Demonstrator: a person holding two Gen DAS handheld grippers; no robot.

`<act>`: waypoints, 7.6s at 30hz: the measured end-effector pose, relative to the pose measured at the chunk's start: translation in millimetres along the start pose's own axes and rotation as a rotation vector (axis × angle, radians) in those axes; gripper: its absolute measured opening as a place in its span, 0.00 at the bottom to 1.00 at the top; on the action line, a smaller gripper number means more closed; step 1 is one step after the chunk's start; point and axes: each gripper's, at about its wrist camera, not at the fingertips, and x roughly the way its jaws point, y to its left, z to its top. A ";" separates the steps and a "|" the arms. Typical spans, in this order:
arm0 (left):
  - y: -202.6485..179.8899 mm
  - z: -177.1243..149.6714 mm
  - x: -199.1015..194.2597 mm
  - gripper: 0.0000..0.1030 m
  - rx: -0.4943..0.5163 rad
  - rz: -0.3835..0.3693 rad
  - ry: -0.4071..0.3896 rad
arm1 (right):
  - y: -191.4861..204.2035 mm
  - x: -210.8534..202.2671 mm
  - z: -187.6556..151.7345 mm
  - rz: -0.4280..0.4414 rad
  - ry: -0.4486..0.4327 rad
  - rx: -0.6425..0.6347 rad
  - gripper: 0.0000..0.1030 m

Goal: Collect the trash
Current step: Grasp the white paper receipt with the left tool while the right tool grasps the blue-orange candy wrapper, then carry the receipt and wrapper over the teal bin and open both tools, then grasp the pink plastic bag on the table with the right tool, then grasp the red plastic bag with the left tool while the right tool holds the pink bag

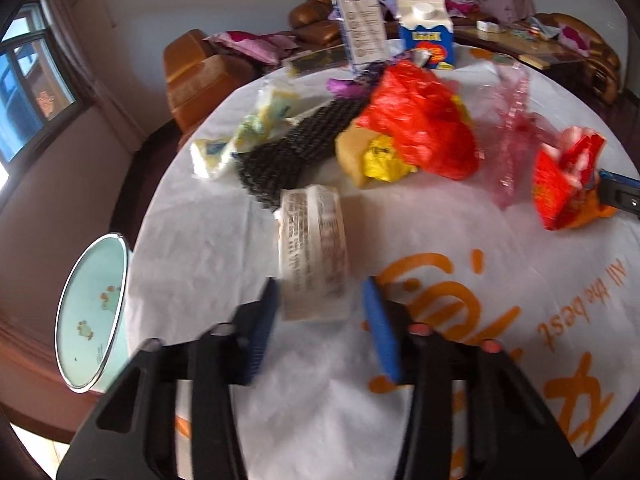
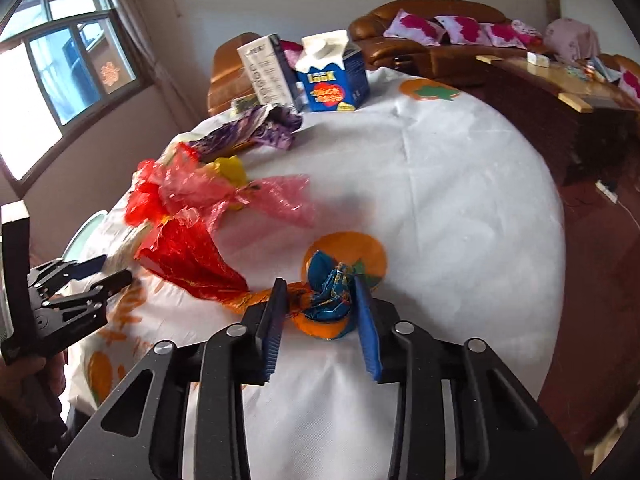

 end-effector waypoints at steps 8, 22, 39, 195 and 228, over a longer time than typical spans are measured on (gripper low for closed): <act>10.8 -5.3 -12.3 0.34 -0.011 -0.008 -0.022 | 22.5 -10.5 -7.0 0.058 -0.037 -0.044 0.27; 72.5 -14.7 -56.1 0.34 -0.031 0.170 -0.084 | 74.8 -35.8 15.7 0.110 -0.160 -0.137 0.27; 155.6 -32.2 -56.9 0.34 -0.119 0.322 -0.059 | 169.2 5.1 66.6 0.166 -0.200 -0.295 0.27; 88.7 -22.2 -16.0 0.71 -0.067 0.261 -0.039 | 36.1 44.2 60.4 -0.113 -0.016 -0.105 0.44; -29.9 24.2 -39.6 0.71 0.026 0.047 -0.158 | -49.6 -28.5 33.4 -0.095 -0.054 0.068 0.09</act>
